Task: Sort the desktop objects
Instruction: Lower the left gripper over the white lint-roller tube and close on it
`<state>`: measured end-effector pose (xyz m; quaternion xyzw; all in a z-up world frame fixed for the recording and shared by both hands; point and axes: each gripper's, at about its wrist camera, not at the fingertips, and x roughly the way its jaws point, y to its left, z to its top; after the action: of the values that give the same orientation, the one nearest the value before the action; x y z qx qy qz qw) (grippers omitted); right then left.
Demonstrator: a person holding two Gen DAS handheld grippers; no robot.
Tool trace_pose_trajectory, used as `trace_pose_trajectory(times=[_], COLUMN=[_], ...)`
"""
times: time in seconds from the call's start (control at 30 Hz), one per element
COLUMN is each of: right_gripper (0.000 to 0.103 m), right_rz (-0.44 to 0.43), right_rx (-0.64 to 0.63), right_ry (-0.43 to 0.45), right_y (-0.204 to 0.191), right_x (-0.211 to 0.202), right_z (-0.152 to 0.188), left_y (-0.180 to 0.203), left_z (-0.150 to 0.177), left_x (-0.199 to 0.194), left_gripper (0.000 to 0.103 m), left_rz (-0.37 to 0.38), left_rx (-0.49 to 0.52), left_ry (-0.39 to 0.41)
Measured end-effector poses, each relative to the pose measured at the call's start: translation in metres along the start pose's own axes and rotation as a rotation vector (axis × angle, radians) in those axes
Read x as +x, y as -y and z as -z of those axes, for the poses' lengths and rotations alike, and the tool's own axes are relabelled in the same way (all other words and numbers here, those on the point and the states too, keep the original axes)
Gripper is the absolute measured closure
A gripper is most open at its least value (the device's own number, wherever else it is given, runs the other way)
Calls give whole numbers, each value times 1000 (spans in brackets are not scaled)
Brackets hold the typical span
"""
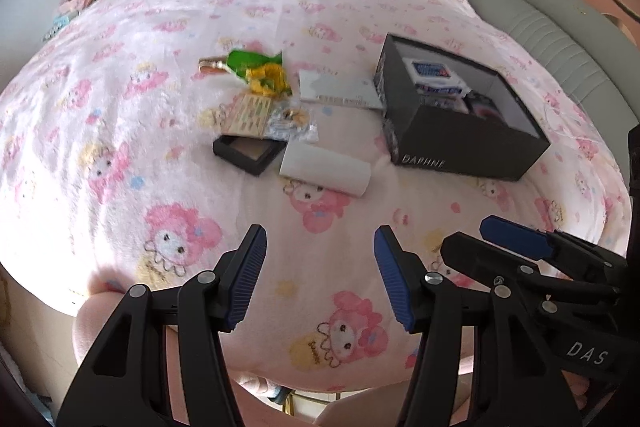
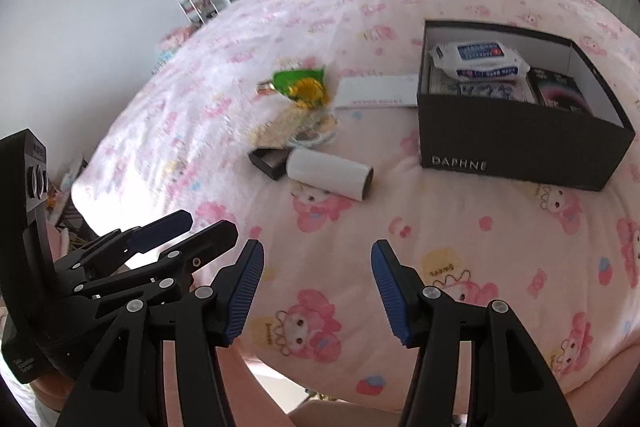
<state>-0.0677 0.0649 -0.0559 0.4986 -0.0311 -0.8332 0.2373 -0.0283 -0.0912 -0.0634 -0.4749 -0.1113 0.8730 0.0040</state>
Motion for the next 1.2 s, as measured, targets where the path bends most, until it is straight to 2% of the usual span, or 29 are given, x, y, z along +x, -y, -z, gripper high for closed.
trace_pose_trajectory(times=[0.1, 0.23, 0.33, 0.47, 0.67, 0.83, 1.0, 1.2], right_gripper=[51, 51, 51, 51, 51, 51, 51, 51], right_rz=[2, 15, 18, 76, 131, 125, 101, 39], right_rx=[-4, 6, -15, -32, -20, 62, 75, 82], right_ry=[-30, -43, -91, -89, -123, -138, -143, -141], right_y=[2, 7, 13, 20, 38, 59, 63, 65], right_x=[9, 26, 50, 73, 115, 137, 150, 146], right_z=[-1, -8, -24, -47, -70, -78, -77, -73], left_y=[-2, -10, -20, -35, -44, -45, -49, -55], left_z=[-2, -11, -27, -52, -73, -76, -73, -61], left_x=[9, 32, 56, 89, 137, 151, 157, 147], left_gripper=[46, 46, 46, 46, 46, 44, 43, 45], left_rz=[5, 18, 15, 59, 69, 85, 86, 146], left_rx=[20, -5, -41, -90, -117, -113, -141, -202], left_ry=[4, -3, 8, 20, -43, -51, -57, -58])
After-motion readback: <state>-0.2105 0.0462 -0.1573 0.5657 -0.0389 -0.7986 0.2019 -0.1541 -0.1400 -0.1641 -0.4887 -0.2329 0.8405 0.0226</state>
